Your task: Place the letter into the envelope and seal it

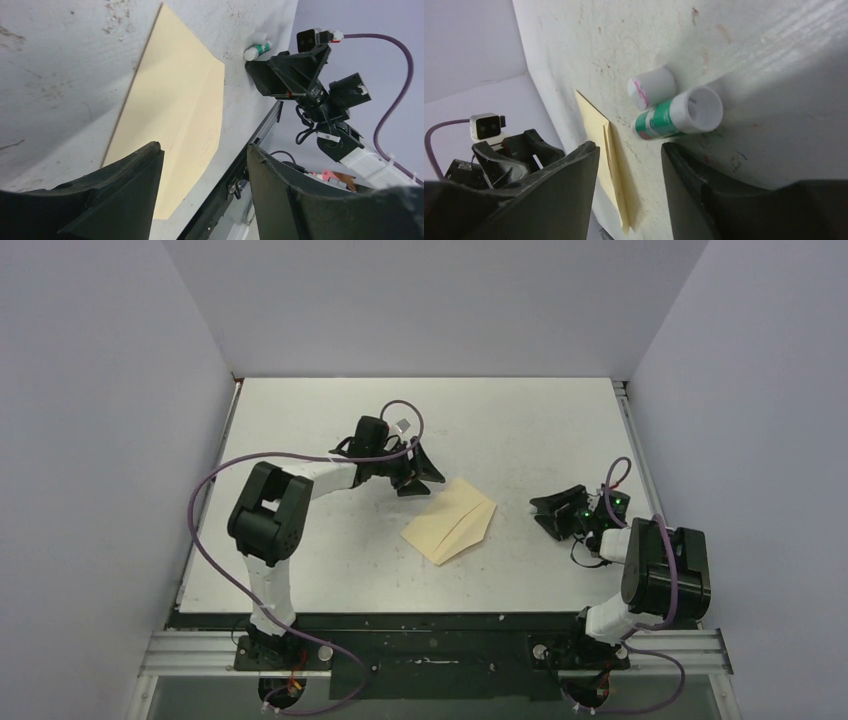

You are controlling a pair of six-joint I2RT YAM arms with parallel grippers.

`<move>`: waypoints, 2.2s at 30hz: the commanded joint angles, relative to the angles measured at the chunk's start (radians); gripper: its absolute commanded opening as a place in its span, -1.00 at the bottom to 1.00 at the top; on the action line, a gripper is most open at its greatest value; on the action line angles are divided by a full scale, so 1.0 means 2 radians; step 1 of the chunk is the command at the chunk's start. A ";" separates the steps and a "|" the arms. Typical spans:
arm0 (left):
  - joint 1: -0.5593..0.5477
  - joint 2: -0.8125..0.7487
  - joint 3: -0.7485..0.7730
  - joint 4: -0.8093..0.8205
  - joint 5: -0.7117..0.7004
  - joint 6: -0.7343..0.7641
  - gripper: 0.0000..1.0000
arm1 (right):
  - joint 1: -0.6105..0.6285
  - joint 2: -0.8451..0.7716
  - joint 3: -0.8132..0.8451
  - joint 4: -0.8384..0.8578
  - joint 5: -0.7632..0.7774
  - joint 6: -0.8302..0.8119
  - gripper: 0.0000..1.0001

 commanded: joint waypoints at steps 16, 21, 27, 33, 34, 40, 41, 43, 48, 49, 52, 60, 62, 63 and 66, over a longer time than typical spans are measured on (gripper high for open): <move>0.014 -0.071 -0.007 -0.125 -0.124 0.177 0.20 | -0.001 -0.147 0.011 -0.217 0.045 -0.119 0.04; 0.011 -0.090 -0.060 -0.064 -0.060 0.167 -0.25 | 0.052 -0.202 -0.019 -0.256 0.081 -0.131 -0.41; -0.004 -0.098 -0.104 -0.051 -0.090 0.170 -0.45 | 0.160 -0.200 -0.058 -0.204 0.119 -0.084 -0.48; -0.038 -0.091 -0.120 -0.064 -0.135 0.175 -0.49 | 0.226 -0.130 -0.045 -0.130 0.142 -0.069 -0.50; -0.044 -0.090 -0.122 -0.071 -0.147 0.175 -0.50 | 0.233 -0.113 -0.041 -0.118 0.141 -0.066 -0.51; -0.066 -0.085 -0.129 -0.116 -0.215 0.173 -0.57 | 0.258 -0.027 -0.025 -0.027 0.116 -0.043 -0.56; -0.067 -0.083 -0.130 -0.120 -0.221 0.170 -0.57 | 0.264 -0.018 -0.022 -0.004 0.103 -0.039 -0.57; -0.070 -0.079 -0.130 -0.124 -0.227 0.165 -0.58 | 0.274 -0.004 -0.026 0.062 0.076 -0.023 -0.59; -0.077 -0.069 -0.130 -0.126 -0.230 0.157 -0.59 | 0.298 0.039 -0.012 0.132 0.050 -0.001 -0.61; -0.079 -0.068 -0.129 -0.126 -0.230 0.157 -0.60 | 0.302 0.047 -0.007 0.136 0.051 0.001 -0.61; -0.081 -0.064 -0.128 -0.127 -0.229 0.157 -0.60 | 0.309 0.072 0.008 0.146 0.053 0.006 -0.62; -0.082 -0.059 -0.125 -0.129 -0.222 0.160 -0.62 | 0.317 0.107 0.038 0.135 0.063 0.006 -0.64; -0.082 -0.059 -0.123 -0.129 -0.220 0.160 -0.62 | 0.317 0.113 0.042 0.133 0.065 0.007 -0.65; -0.082 -0.059 -0.123 -0.128 -0.219 0.160 -0.62 | 0.317 0.115 0.044 0.133 0.063 0.008 -0.66; -0.082 -0.058 -0.122 -0.128 -0.218 0.158 -0.62 | 0.318 0.119 0.048 0.136 0.060 0.011 -0.68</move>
